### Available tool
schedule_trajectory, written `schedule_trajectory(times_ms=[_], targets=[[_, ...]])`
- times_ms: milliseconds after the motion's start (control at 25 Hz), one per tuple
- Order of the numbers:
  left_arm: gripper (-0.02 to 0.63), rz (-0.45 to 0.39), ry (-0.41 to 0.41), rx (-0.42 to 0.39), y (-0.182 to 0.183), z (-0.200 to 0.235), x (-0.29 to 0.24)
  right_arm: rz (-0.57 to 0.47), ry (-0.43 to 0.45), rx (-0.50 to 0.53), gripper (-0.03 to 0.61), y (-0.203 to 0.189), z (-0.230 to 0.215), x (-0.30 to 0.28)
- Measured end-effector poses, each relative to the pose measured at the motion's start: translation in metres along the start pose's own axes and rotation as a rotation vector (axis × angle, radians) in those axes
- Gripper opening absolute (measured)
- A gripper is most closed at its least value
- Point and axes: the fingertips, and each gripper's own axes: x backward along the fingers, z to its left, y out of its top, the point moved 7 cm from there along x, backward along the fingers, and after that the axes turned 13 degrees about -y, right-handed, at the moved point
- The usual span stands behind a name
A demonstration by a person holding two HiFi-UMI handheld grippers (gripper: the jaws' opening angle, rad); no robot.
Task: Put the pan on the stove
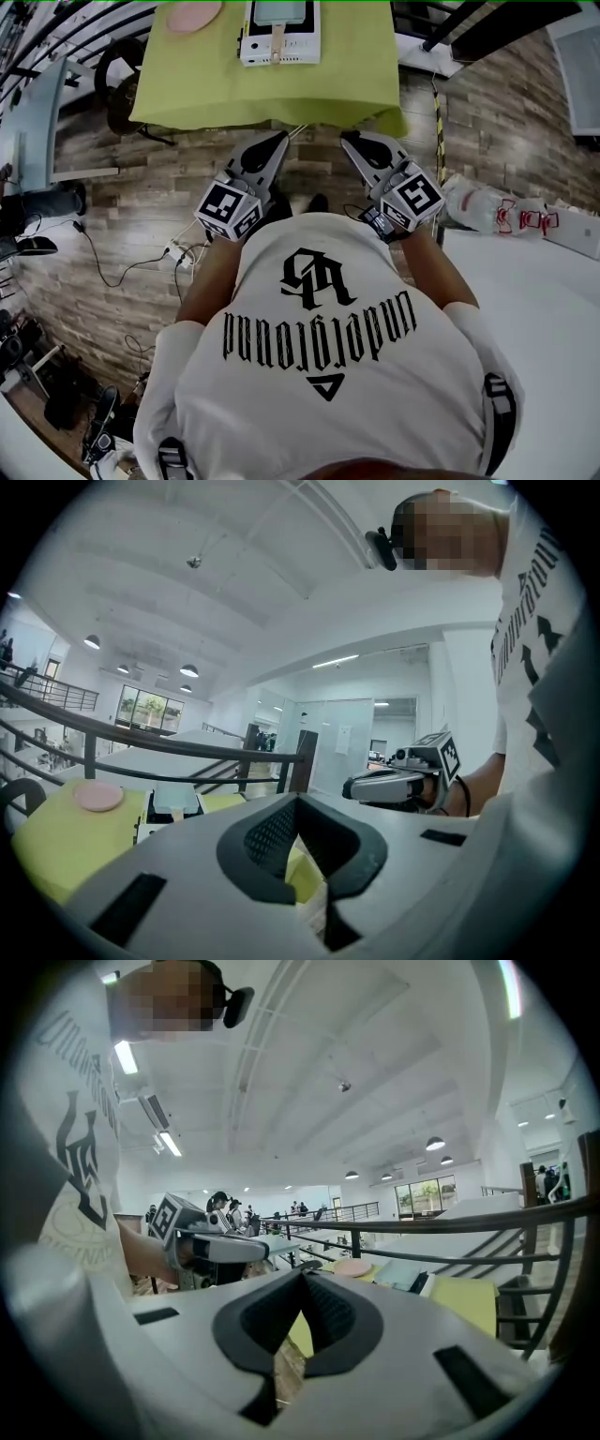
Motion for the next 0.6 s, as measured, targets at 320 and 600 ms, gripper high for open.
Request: schedule_trajectory(times_ms=[320,600], targets=[[0.002,0.001,-0.014,-0.005,-0.001,-0.014,-0.005,-0.007,-0.005,0.0,-0.002,-0.003,0.004,0.015],[0.002,-0.002,-0.024,-0.004,0.003,-0.016,-0.009,-0.014,-0.013,0.002,-0.002,0.003,0.003,0.019]])
